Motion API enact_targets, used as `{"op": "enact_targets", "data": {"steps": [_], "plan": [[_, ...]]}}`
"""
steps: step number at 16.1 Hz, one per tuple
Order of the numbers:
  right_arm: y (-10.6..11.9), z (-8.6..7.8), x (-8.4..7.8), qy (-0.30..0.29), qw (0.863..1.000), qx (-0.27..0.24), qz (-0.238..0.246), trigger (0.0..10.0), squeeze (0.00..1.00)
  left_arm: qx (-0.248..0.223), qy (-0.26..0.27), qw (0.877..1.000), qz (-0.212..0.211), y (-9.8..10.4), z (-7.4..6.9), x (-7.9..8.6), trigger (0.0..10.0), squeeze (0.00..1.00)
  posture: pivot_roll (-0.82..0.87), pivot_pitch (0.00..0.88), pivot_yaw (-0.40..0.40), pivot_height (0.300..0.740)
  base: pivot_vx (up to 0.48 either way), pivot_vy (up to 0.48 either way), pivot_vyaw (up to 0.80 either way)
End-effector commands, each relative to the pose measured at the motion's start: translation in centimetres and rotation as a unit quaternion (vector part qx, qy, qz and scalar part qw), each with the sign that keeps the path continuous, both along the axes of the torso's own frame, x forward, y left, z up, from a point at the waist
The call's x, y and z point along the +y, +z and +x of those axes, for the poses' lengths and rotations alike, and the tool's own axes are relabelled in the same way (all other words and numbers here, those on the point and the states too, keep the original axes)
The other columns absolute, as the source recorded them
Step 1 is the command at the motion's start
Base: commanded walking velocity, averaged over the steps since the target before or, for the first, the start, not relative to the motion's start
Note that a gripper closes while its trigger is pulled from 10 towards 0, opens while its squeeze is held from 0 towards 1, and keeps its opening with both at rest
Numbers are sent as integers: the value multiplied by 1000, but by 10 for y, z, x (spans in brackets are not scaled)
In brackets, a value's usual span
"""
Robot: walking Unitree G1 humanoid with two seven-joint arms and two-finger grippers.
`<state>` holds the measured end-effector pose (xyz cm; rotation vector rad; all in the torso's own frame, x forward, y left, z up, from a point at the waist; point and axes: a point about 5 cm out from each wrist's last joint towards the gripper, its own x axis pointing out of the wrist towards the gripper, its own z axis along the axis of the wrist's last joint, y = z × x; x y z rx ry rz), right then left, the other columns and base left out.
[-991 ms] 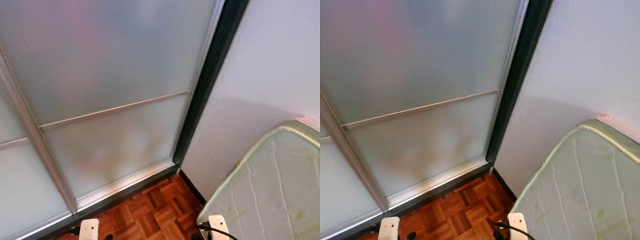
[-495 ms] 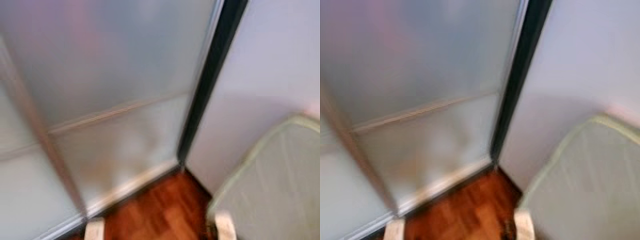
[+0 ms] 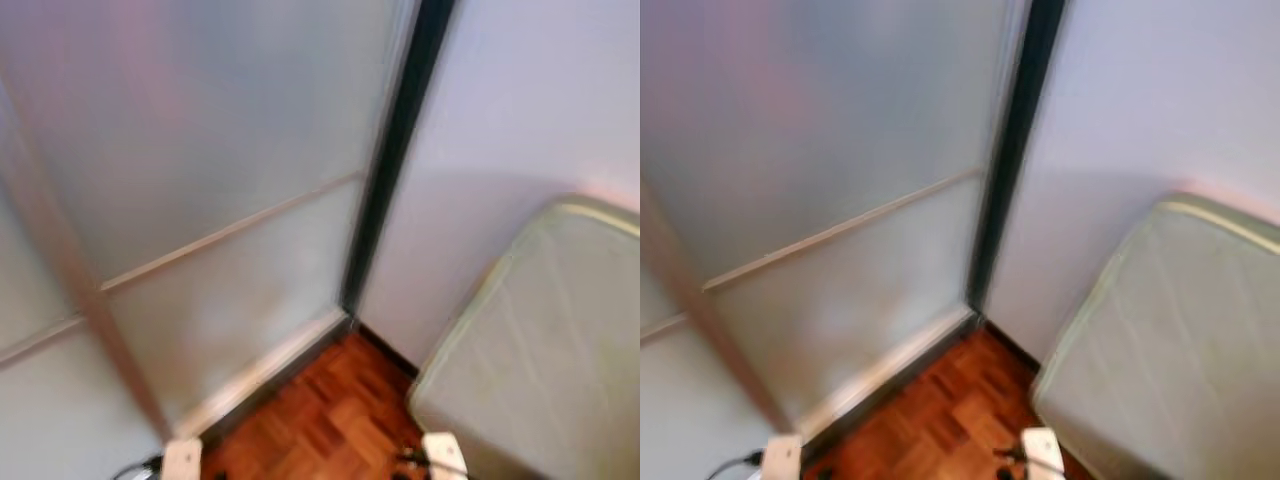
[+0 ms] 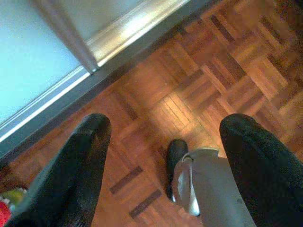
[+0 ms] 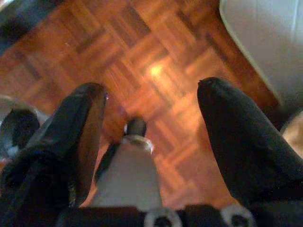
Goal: Clean up the room
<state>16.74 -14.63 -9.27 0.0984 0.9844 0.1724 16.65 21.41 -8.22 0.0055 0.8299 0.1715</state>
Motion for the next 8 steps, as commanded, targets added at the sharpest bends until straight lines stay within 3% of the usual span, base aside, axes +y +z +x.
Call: {"op": "enact_targets", "data": {"steps": [1,8], "plan": [[2,5,-6,-5,1000,-6,-6,10000,0,4,-4,1000,-6,-1,0,-5,10000,0,175,0,-131,740,0,0,-756],[2,4,-5,-6,1000,-4,-7,10000,0,6,-13,1000,-6,-1,1,-6,10000,0,166,0,-122,740,0,0,-756]]}}
